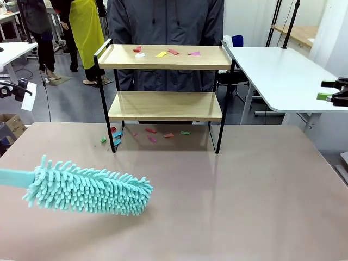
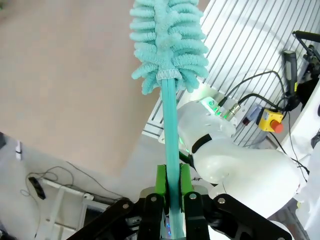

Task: Clean the shelf.
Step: Clean the specific section of the Shelf indicated by the human with the Duster.

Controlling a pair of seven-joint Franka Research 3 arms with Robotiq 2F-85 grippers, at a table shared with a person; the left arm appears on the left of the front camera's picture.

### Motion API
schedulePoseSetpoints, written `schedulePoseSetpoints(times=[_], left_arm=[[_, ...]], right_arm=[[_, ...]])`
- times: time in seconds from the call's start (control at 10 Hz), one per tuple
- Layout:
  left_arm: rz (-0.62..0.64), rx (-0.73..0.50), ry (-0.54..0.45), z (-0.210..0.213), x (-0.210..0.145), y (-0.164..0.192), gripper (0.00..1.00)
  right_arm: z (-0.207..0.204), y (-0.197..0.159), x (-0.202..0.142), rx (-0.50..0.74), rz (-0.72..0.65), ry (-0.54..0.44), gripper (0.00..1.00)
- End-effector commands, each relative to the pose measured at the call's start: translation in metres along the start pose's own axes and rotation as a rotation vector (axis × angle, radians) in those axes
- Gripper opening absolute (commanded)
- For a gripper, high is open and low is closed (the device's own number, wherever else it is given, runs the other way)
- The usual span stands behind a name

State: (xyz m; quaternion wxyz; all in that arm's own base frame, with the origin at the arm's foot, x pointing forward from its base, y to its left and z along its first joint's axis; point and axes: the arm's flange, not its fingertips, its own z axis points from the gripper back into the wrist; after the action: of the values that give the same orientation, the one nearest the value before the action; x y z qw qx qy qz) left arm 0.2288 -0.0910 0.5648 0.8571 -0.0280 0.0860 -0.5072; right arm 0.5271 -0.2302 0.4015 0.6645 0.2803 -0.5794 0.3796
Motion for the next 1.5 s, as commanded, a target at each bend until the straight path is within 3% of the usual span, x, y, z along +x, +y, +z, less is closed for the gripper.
schedulePoseSetpoints(times=[0.0, 1.4], left_arm=[[0.003, -0.007, -0.021, 0.0024, 0.001, 0.0, 0.13], [0.003, -0.007, -0.021, 0.0024, 0.001, 0.0, 0.13]], right_arm=[[-0.0017, 0.0006, 0.0034, 0.001, 0.005, -0.003, 1.0], [-0.0017, 0.0006, 0.0034, 0.001, 0.005, -0.003, 1.0]])
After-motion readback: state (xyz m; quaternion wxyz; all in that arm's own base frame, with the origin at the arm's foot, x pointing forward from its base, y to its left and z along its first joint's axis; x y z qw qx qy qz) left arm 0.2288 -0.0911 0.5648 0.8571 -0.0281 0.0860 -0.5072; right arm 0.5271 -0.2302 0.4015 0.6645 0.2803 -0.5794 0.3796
